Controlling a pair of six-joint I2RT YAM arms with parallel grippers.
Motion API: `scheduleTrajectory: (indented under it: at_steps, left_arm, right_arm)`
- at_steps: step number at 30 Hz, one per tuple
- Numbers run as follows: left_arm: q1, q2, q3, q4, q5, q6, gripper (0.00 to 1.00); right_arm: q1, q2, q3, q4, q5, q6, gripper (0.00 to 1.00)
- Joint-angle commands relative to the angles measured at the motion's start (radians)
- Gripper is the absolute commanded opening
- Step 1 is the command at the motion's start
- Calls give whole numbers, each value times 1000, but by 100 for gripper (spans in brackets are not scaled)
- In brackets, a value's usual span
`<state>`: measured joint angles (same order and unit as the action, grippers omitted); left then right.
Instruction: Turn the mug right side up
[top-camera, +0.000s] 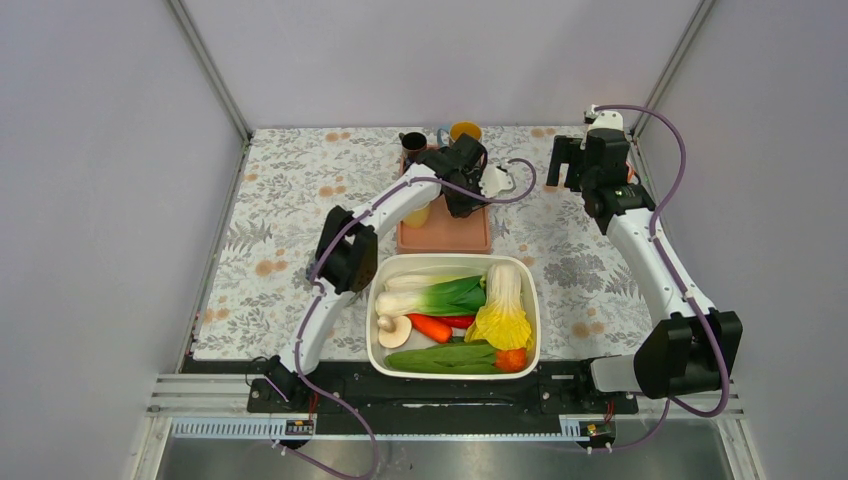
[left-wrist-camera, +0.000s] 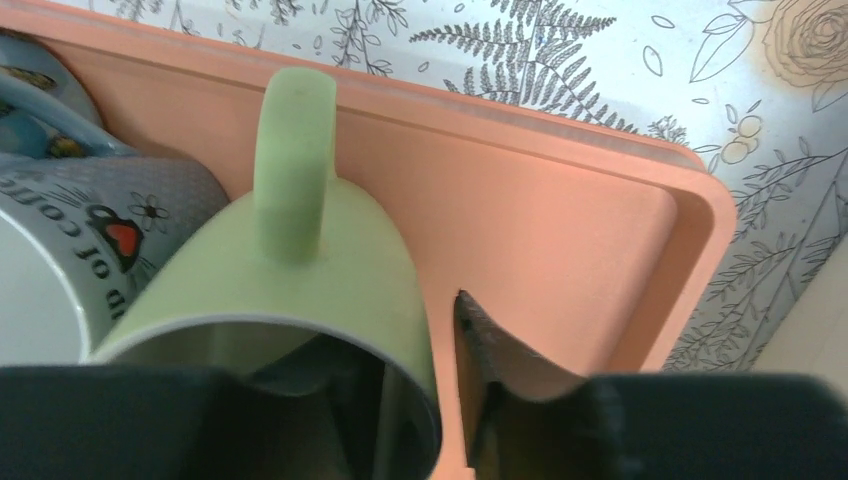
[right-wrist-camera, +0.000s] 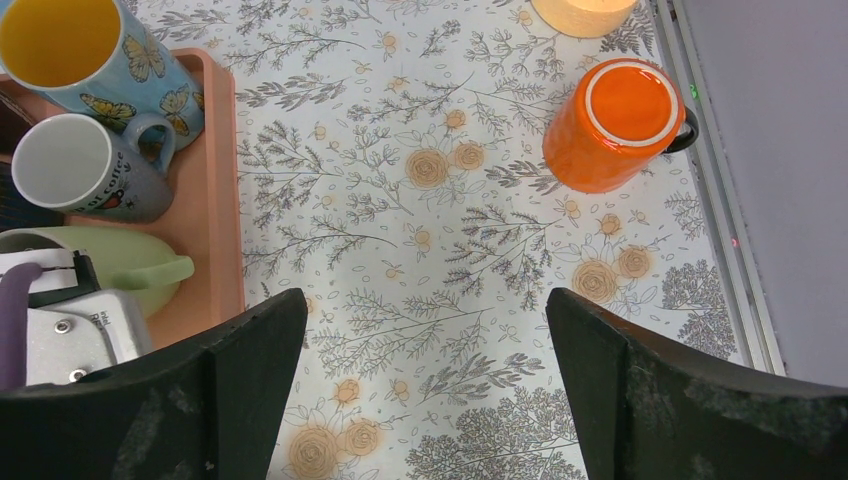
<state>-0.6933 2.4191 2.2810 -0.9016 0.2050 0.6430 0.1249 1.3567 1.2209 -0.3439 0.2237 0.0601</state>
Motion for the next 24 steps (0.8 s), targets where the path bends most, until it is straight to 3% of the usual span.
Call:
scheduleTrajectory:
  at_steps: [1, 10, 19, 24]
  left_arm:
    - [-15, -24, 30, -15, 13, -16, 41]
    - [-15, -131, -4, 85, 4, -52, 62]
    - [-22, -214, -18, 86, 60, -70, 71]
    - [-22, -263, -15, 59, 96, -98, 74]
  right_arm:
    - [-6, -35, 50, -8, 29, -14, 99]
    - [-66, 23, 129, -100, 92, 35, 99]
    - [-261, 93, 148, -112, 106, 380, 99]
    - [-406, 173, 178, -118, -48, 583, 99]
